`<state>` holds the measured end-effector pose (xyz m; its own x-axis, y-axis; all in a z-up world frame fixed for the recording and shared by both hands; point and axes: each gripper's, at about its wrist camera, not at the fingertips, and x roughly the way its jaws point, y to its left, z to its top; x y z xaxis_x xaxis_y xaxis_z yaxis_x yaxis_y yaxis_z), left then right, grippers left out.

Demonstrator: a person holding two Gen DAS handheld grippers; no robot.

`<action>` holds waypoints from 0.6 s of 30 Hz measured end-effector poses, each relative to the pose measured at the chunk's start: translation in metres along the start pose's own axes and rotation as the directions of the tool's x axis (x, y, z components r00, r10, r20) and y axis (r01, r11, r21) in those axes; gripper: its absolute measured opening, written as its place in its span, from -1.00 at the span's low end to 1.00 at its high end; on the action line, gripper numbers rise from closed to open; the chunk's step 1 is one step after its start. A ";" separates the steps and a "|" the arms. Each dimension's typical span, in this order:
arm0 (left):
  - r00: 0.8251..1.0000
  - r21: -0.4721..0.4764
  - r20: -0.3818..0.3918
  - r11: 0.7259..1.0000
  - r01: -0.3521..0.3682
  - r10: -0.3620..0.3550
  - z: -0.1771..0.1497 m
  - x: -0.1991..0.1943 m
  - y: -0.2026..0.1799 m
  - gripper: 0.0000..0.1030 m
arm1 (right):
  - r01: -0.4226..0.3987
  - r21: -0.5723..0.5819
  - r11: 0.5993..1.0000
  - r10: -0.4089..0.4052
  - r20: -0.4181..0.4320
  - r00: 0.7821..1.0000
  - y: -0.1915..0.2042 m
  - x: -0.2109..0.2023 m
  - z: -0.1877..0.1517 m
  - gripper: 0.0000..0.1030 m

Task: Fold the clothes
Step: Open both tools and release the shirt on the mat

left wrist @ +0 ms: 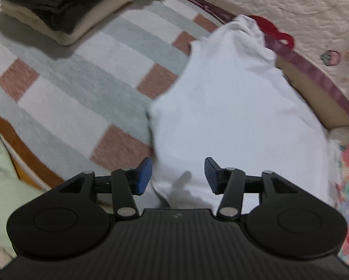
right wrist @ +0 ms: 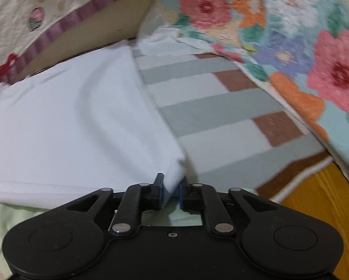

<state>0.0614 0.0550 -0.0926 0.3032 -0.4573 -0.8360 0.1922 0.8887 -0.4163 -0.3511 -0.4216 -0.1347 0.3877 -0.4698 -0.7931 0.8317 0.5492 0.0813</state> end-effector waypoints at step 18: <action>0.997 -0.014 -0.043 0.998 0.069 -0.069 -0.065 -0.057 0.003 0.27 | -0.737 0.018 0.676 0.708 -0.297 0.641 0.144 -0.042 0.018 -0.22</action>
<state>-0.0157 0.0861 -0.0693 0.2486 -0.5159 -0.8198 0.1999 0.8555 -0.4777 -0.2403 -0.3348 -0.0792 0.7190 0.2927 -0.6303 0.2835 0.7046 0.6505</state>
